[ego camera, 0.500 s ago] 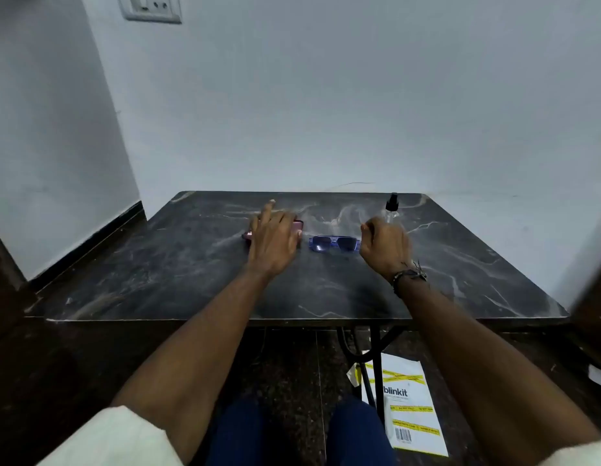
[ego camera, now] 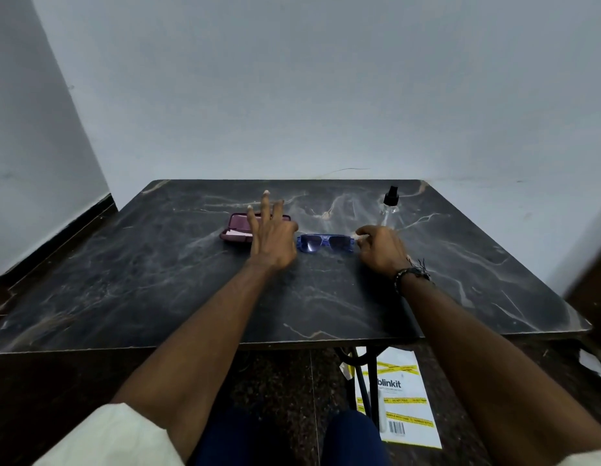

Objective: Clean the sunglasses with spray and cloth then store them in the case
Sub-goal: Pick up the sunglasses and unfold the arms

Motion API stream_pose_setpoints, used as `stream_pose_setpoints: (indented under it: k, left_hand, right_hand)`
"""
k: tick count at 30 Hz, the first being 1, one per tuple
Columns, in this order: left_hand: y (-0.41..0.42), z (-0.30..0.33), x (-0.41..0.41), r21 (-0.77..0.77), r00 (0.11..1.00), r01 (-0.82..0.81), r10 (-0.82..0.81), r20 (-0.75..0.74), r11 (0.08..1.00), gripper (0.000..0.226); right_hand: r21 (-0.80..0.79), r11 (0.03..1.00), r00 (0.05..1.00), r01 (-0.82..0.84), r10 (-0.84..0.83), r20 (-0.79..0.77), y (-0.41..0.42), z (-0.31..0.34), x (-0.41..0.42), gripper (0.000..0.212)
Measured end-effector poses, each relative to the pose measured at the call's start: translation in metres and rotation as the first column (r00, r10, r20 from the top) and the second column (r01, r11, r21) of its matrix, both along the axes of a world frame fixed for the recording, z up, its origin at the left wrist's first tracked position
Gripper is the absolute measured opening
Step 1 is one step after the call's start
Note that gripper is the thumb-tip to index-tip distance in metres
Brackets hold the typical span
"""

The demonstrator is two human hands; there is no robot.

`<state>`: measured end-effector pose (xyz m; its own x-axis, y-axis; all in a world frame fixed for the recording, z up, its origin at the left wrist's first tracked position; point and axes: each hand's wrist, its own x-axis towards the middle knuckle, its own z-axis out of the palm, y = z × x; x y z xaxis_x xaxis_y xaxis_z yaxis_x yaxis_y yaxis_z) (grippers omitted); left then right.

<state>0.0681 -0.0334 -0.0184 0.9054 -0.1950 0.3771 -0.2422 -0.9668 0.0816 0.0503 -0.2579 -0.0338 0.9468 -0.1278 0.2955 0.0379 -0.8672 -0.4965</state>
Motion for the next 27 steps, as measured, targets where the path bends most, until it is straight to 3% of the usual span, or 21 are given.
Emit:
stream_pose_setpoints:
  k: [13,18,27]
  left_hand:
    - [-0.011,-0.008,0.006,0.118,0.998,-0.036,0.041,-0.039,0.992,0.024]
    - [-0.008,-0.006,0.005,0.102,0.999,0.019,-0.016,-0.029,0.995,0.016]
    - [-0.007,-0.006,-0.007,0.076,1.0,0.024,-0.024,-0.009,0.997,0.025]
  right_hand:
    - [-0.09,0.993,0.997,-0.076,0.076,0.003,0.0,-0.004,0.009,0.024]
    - [-0.093,0.995,0.995,-0.043,0.051,0.084,0.0,-0.007,0.004,0.021]
    - [-0.117,0.993,0.966,0.023,0.008,0.26,0.008,-0.003,-0.01,0.034]
